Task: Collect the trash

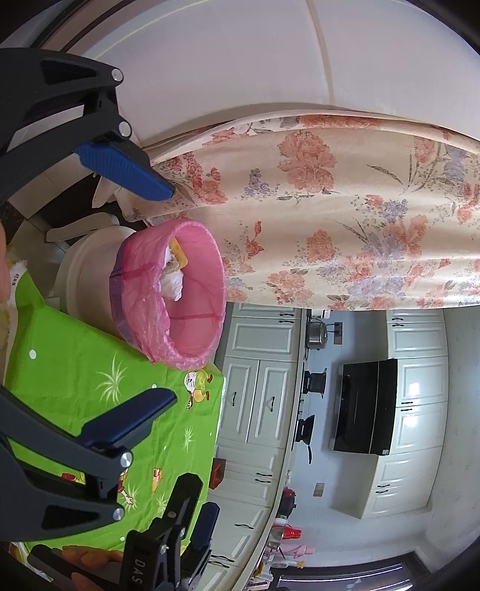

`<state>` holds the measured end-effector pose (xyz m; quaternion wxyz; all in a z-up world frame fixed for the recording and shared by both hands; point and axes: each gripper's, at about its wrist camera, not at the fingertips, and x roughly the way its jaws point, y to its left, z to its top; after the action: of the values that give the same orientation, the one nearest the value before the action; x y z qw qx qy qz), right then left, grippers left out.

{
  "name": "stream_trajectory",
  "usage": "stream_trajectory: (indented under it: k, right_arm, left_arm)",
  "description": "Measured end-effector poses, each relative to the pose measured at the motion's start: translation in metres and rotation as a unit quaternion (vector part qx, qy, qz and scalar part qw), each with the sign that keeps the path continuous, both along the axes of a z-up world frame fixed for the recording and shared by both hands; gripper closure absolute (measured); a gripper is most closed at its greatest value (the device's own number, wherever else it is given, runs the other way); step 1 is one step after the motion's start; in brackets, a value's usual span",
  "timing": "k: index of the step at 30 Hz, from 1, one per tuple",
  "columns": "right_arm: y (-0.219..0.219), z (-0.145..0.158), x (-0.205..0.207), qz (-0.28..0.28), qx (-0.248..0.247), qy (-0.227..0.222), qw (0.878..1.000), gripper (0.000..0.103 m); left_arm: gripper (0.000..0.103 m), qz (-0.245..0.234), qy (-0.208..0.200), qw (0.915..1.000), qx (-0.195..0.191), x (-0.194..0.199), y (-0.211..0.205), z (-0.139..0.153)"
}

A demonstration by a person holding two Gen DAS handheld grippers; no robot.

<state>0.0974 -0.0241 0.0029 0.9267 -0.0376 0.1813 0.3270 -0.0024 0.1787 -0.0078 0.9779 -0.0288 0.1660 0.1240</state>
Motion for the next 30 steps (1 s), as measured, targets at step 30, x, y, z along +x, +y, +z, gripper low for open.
stream_trajectory:
  k: [30]
  right_arm:
    - [0.004, -0.0035, -0.003, 0.002, -0.001, 0.001, 1.0, 0.018]
  left_arm:
    - [0.005, 0.0, 0.001, 1.0, -0.004, -0.0009, 0.0007, -0.002]
